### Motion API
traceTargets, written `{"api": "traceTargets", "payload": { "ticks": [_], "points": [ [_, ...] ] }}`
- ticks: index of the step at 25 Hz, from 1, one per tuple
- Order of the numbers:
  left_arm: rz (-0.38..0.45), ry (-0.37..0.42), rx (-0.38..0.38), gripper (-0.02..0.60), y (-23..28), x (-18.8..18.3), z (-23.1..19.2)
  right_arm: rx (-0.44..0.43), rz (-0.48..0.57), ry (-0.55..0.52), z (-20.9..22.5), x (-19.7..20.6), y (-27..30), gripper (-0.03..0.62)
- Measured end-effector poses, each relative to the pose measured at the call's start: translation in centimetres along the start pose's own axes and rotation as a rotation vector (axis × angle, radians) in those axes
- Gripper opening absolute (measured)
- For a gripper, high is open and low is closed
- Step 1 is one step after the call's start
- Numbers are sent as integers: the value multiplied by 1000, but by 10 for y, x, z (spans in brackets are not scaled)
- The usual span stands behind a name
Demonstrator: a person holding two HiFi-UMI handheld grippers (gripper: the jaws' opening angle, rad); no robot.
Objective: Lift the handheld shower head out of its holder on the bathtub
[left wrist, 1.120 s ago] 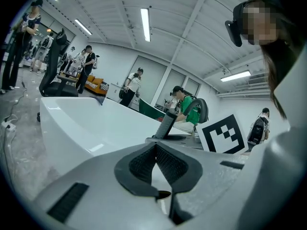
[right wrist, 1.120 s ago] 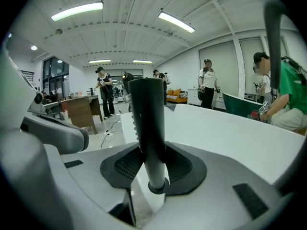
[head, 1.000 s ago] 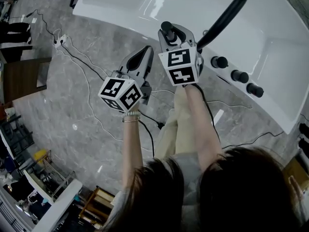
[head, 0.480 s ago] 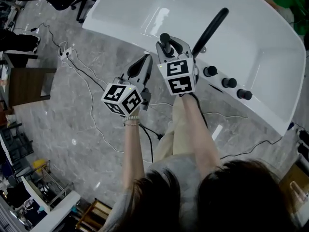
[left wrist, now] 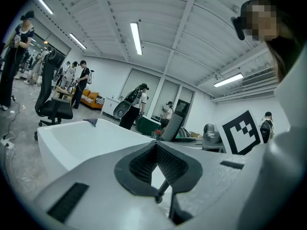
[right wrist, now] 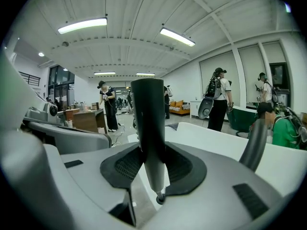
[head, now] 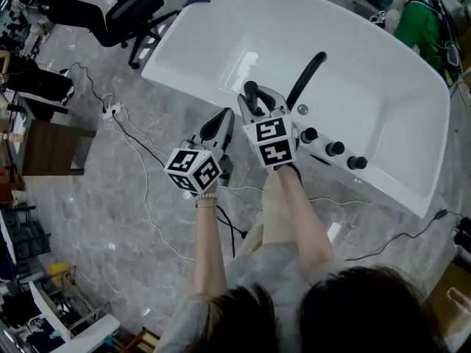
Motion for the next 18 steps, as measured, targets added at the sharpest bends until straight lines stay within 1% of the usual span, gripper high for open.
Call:
{"api": "traceTargets", "payload": {
  "ticks": [12, 18],
  "points": [
    [58, 11, 16, 5, -27, -47, 29, -51, 45, -55, -19, -52, -46, 132],
    [92, 8, 25, 5, -37, -72, 40, -81, 51, -68, -27, -75, -65, 132]
  ]
}}
Point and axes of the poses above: the fingertips, and each gripper's own axes: y forward along the fingers, z to its right, x out of its underside, the point moved 8 cm from there along -y, backward along the fingers, and after that the axes turned 14 degrees about -x, right-handed, at the moved point
